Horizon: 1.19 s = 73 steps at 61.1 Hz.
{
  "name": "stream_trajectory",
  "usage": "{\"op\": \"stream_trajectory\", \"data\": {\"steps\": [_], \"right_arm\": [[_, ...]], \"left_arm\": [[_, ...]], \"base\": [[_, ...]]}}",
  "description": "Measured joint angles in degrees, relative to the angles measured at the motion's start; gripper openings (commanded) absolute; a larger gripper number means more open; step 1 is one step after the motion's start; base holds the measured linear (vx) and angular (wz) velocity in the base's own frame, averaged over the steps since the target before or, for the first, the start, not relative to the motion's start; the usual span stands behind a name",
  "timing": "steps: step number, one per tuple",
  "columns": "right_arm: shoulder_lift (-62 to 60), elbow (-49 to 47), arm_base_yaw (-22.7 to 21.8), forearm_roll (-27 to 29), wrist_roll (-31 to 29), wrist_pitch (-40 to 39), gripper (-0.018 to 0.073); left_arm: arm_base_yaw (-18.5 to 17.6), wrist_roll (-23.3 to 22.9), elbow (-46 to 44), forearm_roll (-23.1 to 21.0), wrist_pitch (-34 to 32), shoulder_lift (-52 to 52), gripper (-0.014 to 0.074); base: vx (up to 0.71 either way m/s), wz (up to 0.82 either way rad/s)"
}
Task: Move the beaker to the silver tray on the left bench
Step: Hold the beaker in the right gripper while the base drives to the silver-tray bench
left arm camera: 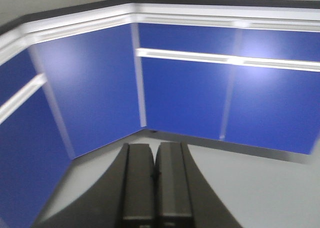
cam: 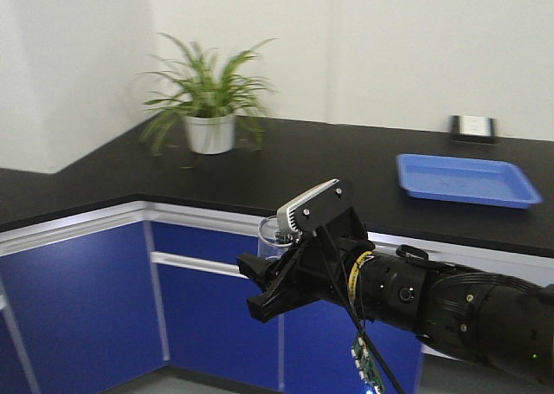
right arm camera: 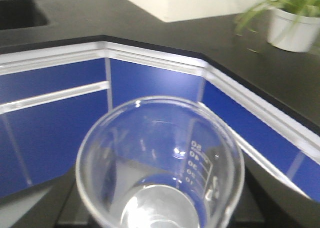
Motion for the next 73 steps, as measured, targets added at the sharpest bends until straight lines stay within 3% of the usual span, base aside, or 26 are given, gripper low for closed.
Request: {"op": "stream_trajectory", "data": {"steps": [73], "right_arm": [[0.0, 0.0, 0.0, 0.0, 0.0, 0.0, -0.0011]], "left_arm": [[0.0, 0.0, 0.0, 0.0, 0.0, 0.0, 0.0001]], "base": [[0.03, 0.67]]}}
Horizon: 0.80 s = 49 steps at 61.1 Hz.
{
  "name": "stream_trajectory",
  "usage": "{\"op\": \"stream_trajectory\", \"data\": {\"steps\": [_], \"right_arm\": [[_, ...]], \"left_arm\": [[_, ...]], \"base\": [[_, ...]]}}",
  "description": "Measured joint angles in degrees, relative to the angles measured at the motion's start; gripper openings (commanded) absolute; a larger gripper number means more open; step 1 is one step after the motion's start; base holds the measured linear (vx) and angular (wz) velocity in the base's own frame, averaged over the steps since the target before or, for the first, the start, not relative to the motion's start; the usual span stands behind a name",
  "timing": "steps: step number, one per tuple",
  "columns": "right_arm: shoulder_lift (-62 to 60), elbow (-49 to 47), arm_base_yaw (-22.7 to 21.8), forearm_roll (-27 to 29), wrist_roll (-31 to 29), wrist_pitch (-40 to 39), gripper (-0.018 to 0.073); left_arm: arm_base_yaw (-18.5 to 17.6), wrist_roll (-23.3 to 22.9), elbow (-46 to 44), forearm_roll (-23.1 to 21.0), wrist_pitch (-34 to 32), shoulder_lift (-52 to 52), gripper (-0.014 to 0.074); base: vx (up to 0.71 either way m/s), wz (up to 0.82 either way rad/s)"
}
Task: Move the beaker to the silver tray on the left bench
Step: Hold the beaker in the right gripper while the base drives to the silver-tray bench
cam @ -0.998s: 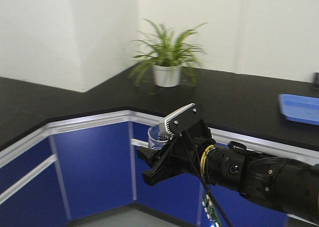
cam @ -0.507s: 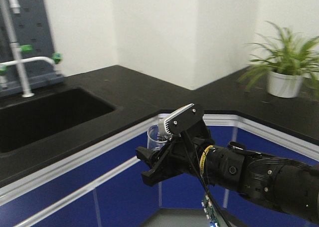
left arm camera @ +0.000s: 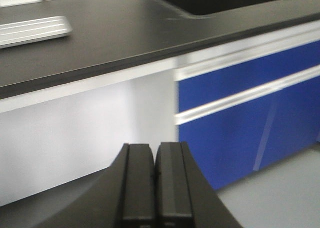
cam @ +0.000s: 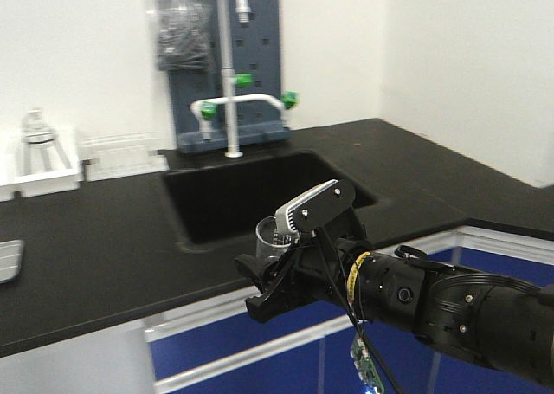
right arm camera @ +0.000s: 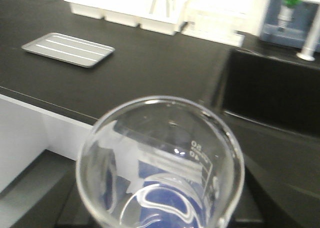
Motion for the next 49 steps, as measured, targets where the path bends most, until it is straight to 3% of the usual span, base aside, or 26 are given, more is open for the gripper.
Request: {"op": "stream_trajectory", "data": {"steps": [49], "right_arm": [[0.0, 0.0, 0.0, 0.0, 0.0, 0.0, -0.0011]], "left_arm": [[0.0, 0.0, 0.0, 0.0, 0.0, 0.0, 0.0001]], "base": [[0.2, 0.53]]}}
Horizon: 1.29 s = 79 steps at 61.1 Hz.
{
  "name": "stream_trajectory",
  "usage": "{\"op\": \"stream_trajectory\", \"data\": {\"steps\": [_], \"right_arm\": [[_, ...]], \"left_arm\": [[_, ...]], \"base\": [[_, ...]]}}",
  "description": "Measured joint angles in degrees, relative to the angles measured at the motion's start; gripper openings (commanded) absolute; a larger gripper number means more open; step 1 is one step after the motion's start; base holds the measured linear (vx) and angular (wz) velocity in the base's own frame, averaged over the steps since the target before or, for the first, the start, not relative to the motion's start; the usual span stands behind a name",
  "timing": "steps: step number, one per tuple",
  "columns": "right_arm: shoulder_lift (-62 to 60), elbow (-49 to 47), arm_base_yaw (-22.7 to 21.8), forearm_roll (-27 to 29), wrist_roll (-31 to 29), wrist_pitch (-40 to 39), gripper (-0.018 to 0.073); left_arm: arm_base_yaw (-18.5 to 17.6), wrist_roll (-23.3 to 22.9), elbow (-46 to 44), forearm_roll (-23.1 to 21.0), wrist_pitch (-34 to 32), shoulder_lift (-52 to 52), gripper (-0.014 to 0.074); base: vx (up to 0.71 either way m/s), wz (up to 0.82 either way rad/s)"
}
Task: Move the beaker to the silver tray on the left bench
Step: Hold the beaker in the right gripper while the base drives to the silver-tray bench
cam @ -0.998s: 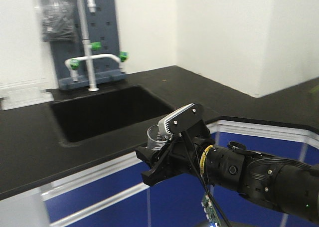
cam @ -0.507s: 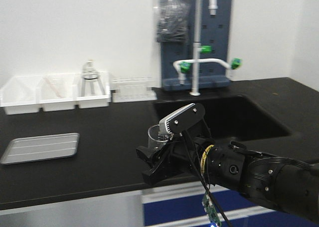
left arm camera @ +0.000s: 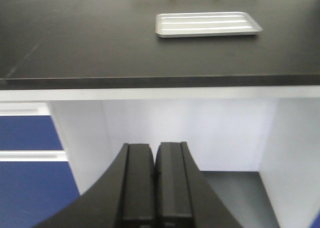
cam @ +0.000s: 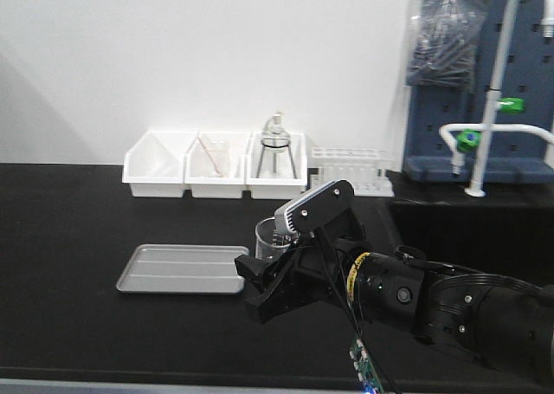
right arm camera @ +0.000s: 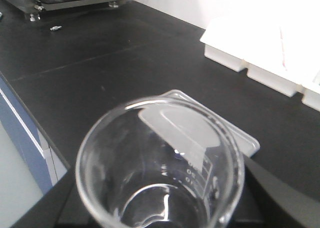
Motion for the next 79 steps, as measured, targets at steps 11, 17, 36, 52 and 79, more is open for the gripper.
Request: {"op": "stream_trajectory", "data": {"steps": [11, 17, 36, 52, 79], "right_arm": [[0.0, 0.0, 0.0, 0.0, 0.0, 0.0, -0.0011], [0.0, 0.0, 0.0, 0.0, 0.0, 0.0, -0.0011], [0.0, 0.0, 0.0, 0.0, 0.0, 0.0, -0.0011], [0.0, 0.0, 0.0, 0.0, 0.0, 0.0, -0.0011], [0.0, 0.0, 0.0, 0.0, 0.0, 0.0, -0.0011]], "left_arm": [[0.0, 0.0, 0.0, 0.0, 0.0, 0.0, 0.0001], [0.0, 0.0, 0.0, 0.0, 0.0, 0.0, 0.0001], [0.0, 0.0, 0.0, 0.0, 0.0, 0.0, 0.0001], [0.0, 0.0, 0.0, 0.0, 0.0, 0.0, 0.0001], [0.0, 0.0, 0.0, 0.0, 0.0, 0.0, 0.0001]], "base": [[0.27, 0.21], [0.27, 0.15], [0.25, 0.1], [0.19, 0.0], [0.11, -0.08]]}}
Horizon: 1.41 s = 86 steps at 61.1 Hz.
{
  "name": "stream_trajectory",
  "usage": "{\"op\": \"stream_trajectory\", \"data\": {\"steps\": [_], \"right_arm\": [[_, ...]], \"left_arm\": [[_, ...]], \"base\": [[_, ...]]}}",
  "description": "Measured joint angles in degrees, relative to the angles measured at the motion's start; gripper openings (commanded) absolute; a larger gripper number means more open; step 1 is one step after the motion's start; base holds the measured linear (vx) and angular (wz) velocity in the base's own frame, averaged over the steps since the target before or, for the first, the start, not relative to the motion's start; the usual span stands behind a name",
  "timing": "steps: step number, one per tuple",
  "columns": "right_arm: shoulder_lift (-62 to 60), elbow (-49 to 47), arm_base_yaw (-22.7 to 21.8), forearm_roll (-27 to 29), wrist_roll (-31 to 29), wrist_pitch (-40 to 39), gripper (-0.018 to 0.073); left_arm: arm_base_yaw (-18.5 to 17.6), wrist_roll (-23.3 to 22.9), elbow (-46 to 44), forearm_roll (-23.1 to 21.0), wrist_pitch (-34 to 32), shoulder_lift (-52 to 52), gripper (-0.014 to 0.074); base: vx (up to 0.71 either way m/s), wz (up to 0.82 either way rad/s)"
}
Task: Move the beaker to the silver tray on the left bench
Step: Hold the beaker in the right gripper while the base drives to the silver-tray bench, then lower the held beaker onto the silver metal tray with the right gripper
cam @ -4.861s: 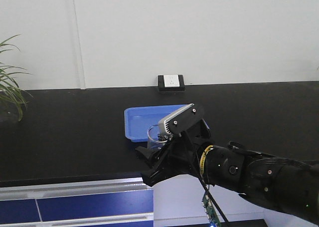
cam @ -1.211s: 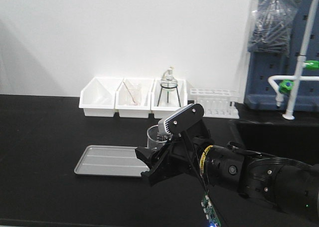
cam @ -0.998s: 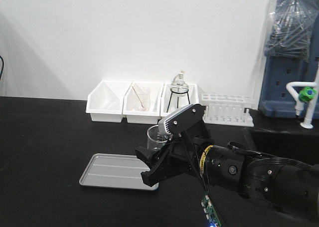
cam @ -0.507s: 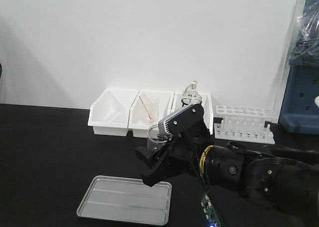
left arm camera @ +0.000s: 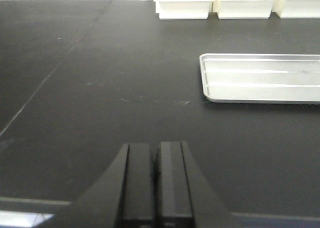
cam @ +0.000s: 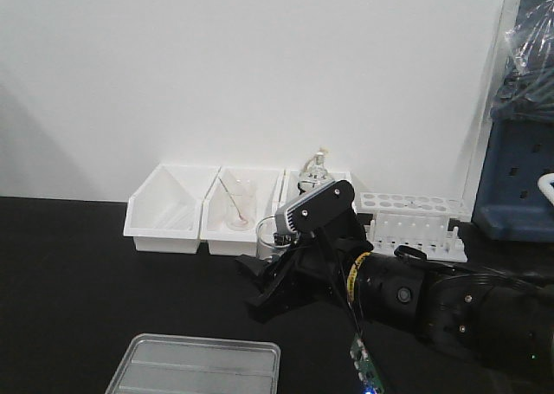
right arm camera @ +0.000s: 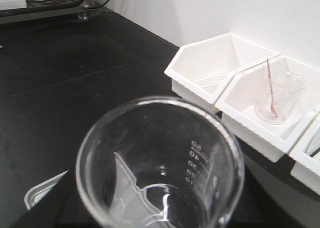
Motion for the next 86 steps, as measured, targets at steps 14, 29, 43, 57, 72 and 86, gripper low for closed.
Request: {"op": "stream_trajectory", "data": {"steps": [14, 29, 43, 57, 72, 86], "right_arm": [[0.0, 0.0, 0.0, 0.0, 0.0, 0.0, -0.0011], [0.0, 0.0, 0.0, 0.0, 0.0, 0.0, -0.0011], [0.0, 0.0, 0.0, 0.0, 0.0, -0.18, -0.0011], [1.91, -0.11, 0.0, 0.0, 0.0, -5.6, -0.0011], [10.07, -0.11, 0.45, -0.18, -0.05, -13.16, -0.0011], [16.84, -0.88, 4.81, 0.3, -4.06, -12.95, -0.0011]], "left_arm": [[0.0, 0.0, 0.0, 0.0, 0.0, 0.0, 0.0001], [0.0, 0.0, 0.0, 0.0, 0.0, 0.0, 0.0001], [0.0, 0.0, 0.0, 0.0, 0.0, 0.0, 0.0001], [0.0, 0.0, 0.0, 0.0, 0.0, 0.0, 0.0001], [0.0, 0.0, 0.0, 0.0, 0.0, 0.0, 0.0001], [0.0, 0.0, 0.0, 0.0, 0.0, 0.0, 0.0001]], "base": [[0.06, -0.11], [0.04, -0.11], [0.01, -0.05], [0.0, 0.0], [0.0, 0.0], [0.0, 0.0]]}}
